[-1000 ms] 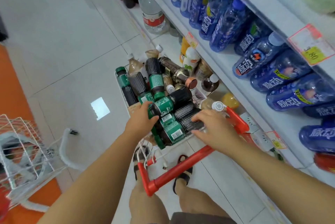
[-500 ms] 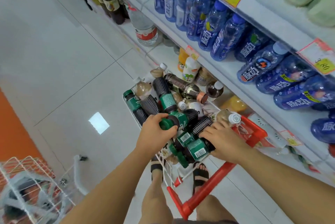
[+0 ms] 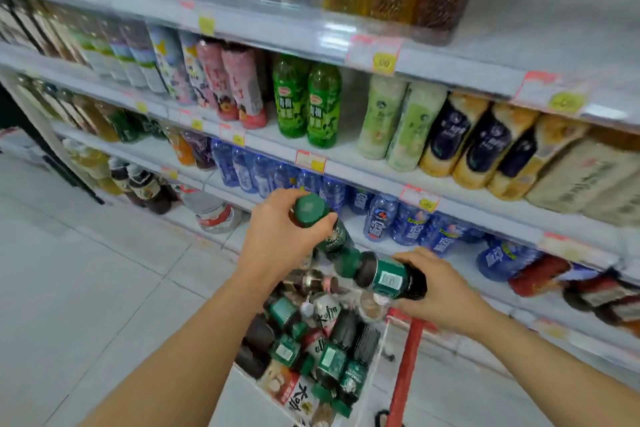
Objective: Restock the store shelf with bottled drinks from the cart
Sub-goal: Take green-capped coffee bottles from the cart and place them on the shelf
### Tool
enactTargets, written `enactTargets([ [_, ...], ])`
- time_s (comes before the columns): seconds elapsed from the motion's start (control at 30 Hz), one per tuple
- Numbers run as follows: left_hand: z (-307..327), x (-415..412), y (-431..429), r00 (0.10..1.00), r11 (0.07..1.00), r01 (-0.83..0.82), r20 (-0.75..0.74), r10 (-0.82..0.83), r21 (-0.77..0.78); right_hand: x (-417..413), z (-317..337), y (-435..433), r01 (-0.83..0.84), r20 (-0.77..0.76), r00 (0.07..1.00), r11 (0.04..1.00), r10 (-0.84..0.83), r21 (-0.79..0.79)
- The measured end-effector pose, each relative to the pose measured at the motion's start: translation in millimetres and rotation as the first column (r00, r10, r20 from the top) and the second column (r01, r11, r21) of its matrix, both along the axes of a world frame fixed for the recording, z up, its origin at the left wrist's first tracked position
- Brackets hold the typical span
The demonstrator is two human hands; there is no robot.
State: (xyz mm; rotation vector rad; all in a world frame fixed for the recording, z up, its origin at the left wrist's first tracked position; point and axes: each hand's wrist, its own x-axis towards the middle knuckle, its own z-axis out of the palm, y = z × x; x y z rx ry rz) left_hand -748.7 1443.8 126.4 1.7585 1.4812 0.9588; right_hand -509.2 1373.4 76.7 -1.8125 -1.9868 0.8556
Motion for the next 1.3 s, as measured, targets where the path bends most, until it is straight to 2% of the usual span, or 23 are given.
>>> enactTargets([
  [0.17, 69.8, 41.5, 11.9, 0.968, 0.984, 0.073, 0.225, -0.108, 0.163, 20.8, 65.2, -7.6, 0.273, -0.243, 0.945, 0.939, -0.221, 0.209],
  [0.37, 147.2, 102.1, 14.7, 0.892, 0.925, 0.087, 0.385, -0.238, 0.369, 59.5, 144.9, 2.0, 0.484, -0.479, 0.838, 0.760, -0.260, 0.433],
  [0.47, 182.5, 137.6, 14.2, 0.858, 0.858, 0.134, 0.375, -0.351, 0.496, 85.4, 180.7, 11.6, 0.537, -0.533, 0.808, 0.682, -0.249, 0.496],
  [0.63, 229.7, 207.4, 23.5, 0.826, 0.771, 0.239, 0.294, -0.481, 0.590, 137.9, 231.4, 23.9, 0.539, -0.476, 0.835, 0.586, -0.277, 0.605],
  [0.73, 239.8, 245.1, 37.5, 0.835, 0.757, 0.300, 0.224, -0.503, 0.580, 162.9, 240.4, 34.6, 0.562, -0.485, 0.820, 0.589, -0.305, 0.580],
  [0.97, 241.7, 294.7, 75.7, 0.875, 0.803, 0.315, 0.173, -0.453, 0.506, 190.1, 242.1, 66.6, 0.590, -0.471, 0.805, 0.576, -0.362, 0.566],
  [1.17, 244.8, 320.2, 92.4, 0.857, 0.862, 0.329, 0.261, -0.444, 0.386, 195.9, 233.3, 81.6, 0.647, -0.502, 0.759, 0.566, -0.414, 0.511],
  [1.3, 240.1, 330.1, 102.4, 0.864, 0.870, 0.365, 0.228, -0.450, 0.331, 198.6, 232.9, 85.6, 0.660, -0.488, 0.749, 0.570, -0.449, 0.489],
])
